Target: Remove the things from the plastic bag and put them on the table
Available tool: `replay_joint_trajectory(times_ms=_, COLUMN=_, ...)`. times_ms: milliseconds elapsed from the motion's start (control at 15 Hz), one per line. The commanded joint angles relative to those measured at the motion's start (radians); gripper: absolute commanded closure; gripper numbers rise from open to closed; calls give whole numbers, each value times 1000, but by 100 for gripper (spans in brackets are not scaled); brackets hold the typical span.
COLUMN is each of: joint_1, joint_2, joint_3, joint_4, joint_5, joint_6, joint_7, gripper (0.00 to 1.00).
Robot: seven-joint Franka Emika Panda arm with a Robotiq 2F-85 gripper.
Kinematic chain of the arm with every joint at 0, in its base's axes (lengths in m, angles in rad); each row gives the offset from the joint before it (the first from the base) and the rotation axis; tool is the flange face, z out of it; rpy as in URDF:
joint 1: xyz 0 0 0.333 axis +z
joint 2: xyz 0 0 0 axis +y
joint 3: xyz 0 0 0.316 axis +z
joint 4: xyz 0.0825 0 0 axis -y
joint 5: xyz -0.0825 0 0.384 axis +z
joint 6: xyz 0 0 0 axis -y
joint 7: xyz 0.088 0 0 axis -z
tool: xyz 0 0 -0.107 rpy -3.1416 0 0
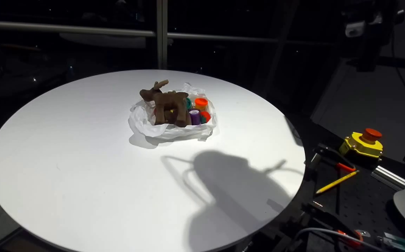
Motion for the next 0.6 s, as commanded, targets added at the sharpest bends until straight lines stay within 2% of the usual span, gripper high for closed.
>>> replay_joint_trajectory(times_ms=0, joint_1=5, joint_2=196, joint_3=64, joint_4=140, joint_5=44, joint_6=77, joint_7=30, gripper=0)
replay_joint_trajectory(times_ms=200, joint_1=-6, joint_2=354, joint_3=100, joint_4=256, joint_5=3, joint_6=126, joint_7=66, gripper=0)
replay_joint_trajectory(times_ms=533, joint_1=-15, joint_2=660, joint_3=101, joint_4=449, joint_5=-77, joint_6=350, joint_7=111, gripper=0)
